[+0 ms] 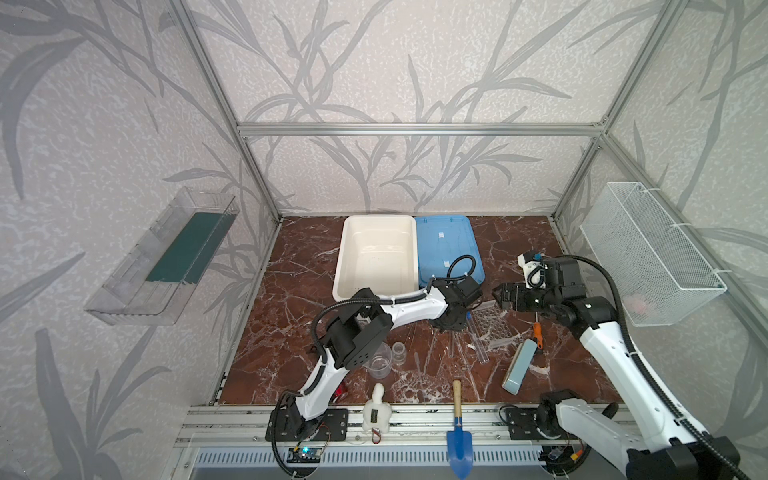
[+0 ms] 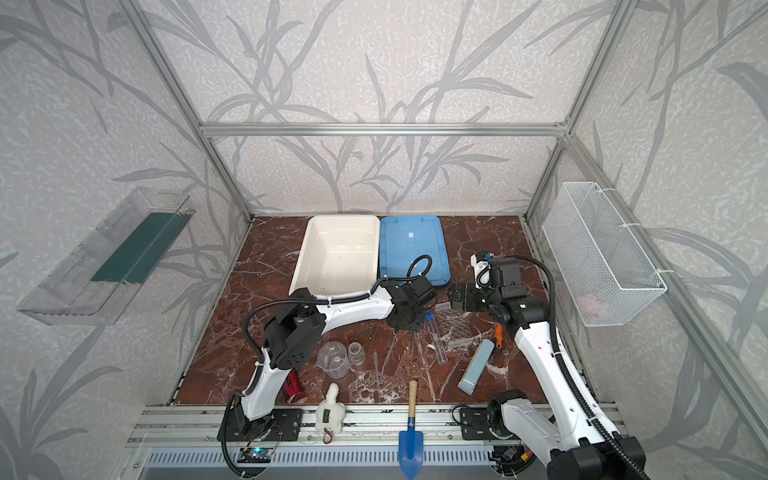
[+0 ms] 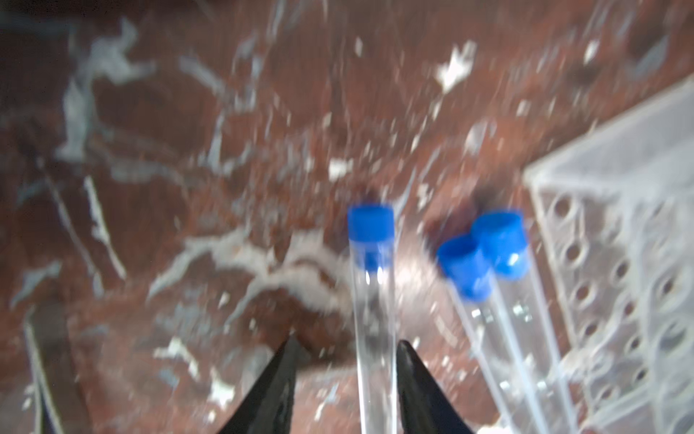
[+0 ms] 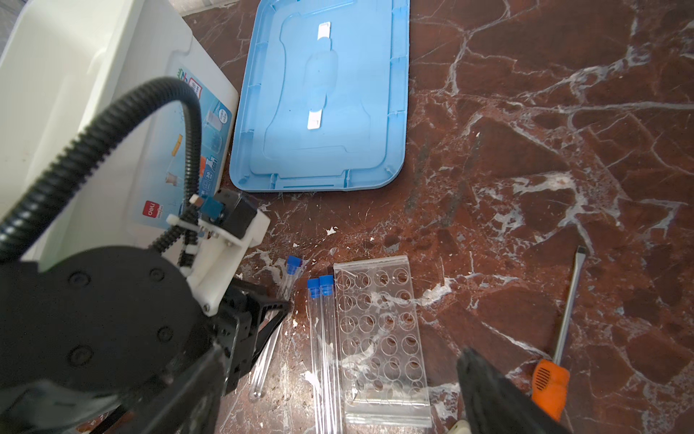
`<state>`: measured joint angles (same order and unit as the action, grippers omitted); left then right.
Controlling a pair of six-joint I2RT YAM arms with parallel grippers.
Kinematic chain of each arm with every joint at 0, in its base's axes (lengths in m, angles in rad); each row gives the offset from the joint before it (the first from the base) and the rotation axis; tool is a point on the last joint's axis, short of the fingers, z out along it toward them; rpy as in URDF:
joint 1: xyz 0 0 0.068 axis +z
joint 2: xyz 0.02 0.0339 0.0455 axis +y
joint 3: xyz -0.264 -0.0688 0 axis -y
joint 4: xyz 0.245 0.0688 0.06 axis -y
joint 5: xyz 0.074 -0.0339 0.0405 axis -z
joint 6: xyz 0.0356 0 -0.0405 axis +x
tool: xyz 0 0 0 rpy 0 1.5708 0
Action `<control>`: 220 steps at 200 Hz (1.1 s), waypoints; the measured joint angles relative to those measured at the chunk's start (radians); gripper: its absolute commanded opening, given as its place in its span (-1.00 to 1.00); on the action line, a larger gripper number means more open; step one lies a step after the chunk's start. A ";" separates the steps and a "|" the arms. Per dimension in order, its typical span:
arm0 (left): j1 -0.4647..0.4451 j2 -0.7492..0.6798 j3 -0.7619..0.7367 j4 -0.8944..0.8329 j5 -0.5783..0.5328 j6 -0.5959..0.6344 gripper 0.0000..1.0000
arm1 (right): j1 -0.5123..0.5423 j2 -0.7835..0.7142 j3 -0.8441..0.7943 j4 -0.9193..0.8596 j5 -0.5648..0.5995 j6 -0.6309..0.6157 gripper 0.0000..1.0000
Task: Organize the chemistry lab equipment
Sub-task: 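Lower the left gripper and close it on a single blue-capped test tube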
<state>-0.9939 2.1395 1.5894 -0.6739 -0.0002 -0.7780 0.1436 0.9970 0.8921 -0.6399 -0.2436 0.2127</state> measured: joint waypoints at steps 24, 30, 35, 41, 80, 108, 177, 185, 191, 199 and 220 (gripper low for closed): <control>-0.024 -0.035 -0.050 -0.013 0.035 0.012 -0.20 | 0.000 -0.001 -0.005 0.004 0.000 0.000 0.89; -0.031 -0.040 -0.058 -0.011 0.046 0.015 -0.20 | 0.000 -0.002 -0.008 0.004 0.000 0.000 0.89; -0.036 -0.042 -0.062 -0.013 0.053 0.016 -0.20 | 0.000 -0.002 -0.009 0.005 0.000 0.000 0.89; -0.043 -0.043 -0.065 -0.012 0.059 0.018 -0.20 | 0.000 -0.002 -0.011 0.005 0.000 0.000 0.90; -0.074 -0.046 -0.065 -0.039 0.071 0.018 -0.30 | 0.000 -0.005 -0.011 0.005 0.000 0.000 0.89; -0.086 -0.049 -0.065 -0.086 0.068 0.014 -0.32 | 0.000 -0.007 -0.011 0.006 0.000 0.001 0.89; -0.106 -0.049 -0.062 -0.135 0.063 0.018 -0.45 | 0.000 -0.007 -0.011 0.007 0.000 0.001 0.89; -0.106 -0.049 -0.061 -0.138 0.062 0.019 -0.46 | 0.000 -0.007 -0.011 0.007 0.000 0.001 0.89; -0.106 -0.048 -0.060 -0.141 0.061 0.019 -0.46 | 0.000 -0.007 -0.012 0.008 0.000 0.001 0.89; -0.106 -0.045 -0.056 -0.143 0.060 0.019 -0.46 | 0.000 -0.007 -0.013 0.008 0.000 0.001 0.89; -0.105 -0.038 -0.047 -0.150 0.060 0.023 -0.46 | 0.000 -0.007 -0.015 0.009 0.000 0.001 0.89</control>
<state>-1.0992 2.1014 1.5425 -0.8242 0.0593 -0.7547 0.1436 0.9901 0.8768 -0.6308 -0.2436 0.2138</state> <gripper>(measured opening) 0.270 0.947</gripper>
